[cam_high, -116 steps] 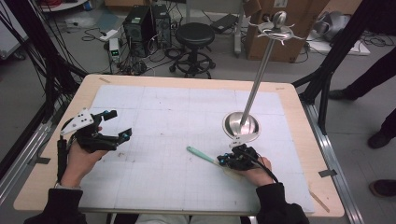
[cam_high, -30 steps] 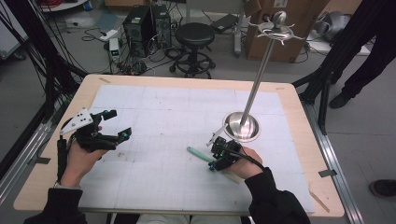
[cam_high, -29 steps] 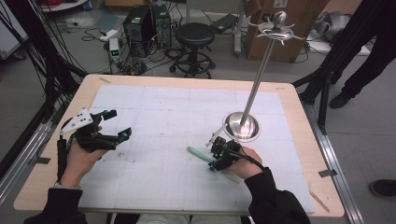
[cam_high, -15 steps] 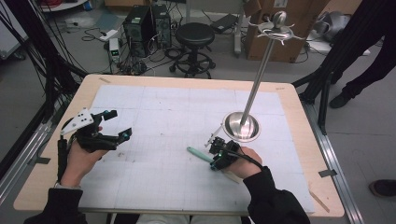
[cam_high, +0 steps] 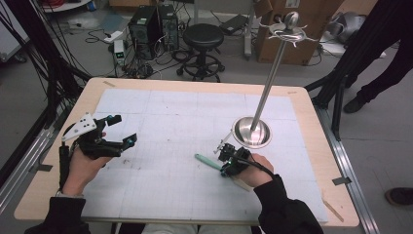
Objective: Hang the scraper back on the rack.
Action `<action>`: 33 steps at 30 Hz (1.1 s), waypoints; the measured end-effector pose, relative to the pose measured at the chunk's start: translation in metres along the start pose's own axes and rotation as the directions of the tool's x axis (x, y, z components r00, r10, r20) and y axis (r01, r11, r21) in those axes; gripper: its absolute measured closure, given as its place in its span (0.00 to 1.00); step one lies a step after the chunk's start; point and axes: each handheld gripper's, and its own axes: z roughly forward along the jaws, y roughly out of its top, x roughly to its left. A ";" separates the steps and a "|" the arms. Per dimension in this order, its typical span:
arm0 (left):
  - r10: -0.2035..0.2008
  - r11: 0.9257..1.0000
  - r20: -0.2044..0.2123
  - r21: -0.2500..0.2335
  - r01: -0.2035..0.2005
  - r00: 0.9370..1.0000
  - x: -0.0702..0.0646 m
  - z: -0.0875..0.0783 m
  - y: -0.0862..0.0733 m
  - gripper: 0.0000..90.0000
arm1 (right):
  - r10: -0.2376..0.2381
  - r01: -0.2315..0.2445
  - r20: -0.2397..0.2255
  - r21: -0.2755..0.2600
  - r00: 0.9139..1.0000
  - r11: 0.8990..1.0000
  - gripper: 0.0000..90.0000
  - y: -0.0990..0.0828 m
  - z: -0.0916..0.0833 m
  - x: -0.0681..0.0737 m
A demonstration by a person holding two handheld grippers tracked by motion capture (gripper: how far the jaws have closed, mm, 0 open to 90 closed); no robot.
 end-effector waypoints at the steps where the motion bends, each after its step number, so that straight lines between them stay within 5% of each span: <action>1: 0.000 1.000 0.001 0.002 0.000 1.000 0.000 0.000 0.000 0.05 | 0.000 0.000 0.000 0.000 1.000 1.000 0.90 0.000 0.000 0.000; 8: 0.000 1.000 0.001 0.004 0.000 1.000 0.000 0.001 0.000 0.05 | 0.007 -0.009 -0.018 -0.077 1.000 0.997 0.90 -0.011 -0.002 -0.003; 15: 0.003 1.000 -0.002 0.001 -0.003 1.000 0.000 0.000 0.000 0.05 | 0.024 -0.029 -0.028 -0.196 0.999 0.980 0.90 -0.022 -0.016 -0.009; 20: 0.003 1.000 0.001 0.003 -0.003 1.000 0.000 0.001 0.000 0.05 | 0.038 -0.048 -0.038 -0.331 0.999 0.943 0.90 -0.039 -0.032 -0.017; 24: 0.005 1.000 0.001 0.004 -0.005 1.000 -0.001 0.001 0.000 0.05 | 0.042 -0.054 -0.039 -0.380 0.998 0.923 0.90 -0.047 -0.039 -0.021; 28: 0.004 1.000 0.000 0.003 -0.004 1.000 -0.001 0.001 0.000 0.05 | 0.042 -0.061 -0.051 -0.453 0.998 0.890 0.90 -0.056 -0.048 -0.025; 29: 0.005 1.000 0.000 0.005 -0.005 1.000 -0.001 0.001 0.000 0.05 | 0.046 -0.067 -0.055 -0.483 0.997 0.873 0.90 -0.060 -0.052 -0.028; 32: 0.006 1.000 0.001 0.005 -0.006 1.000 -0.001 0.001 0.000 0.05 | 0.046 -0.067 -0.054 -0.507 0.997 0.859 0.90 -0.064 -0.054 -0.031; 33: 0.006 1.000 0.000 0.004 -0.006 1.000 -0.001 0.001 0.000 0.05 | 0.059 -0.084 -0.065 -0.544 0.996 0.835 0.90 -0.070 -0.058 -0.035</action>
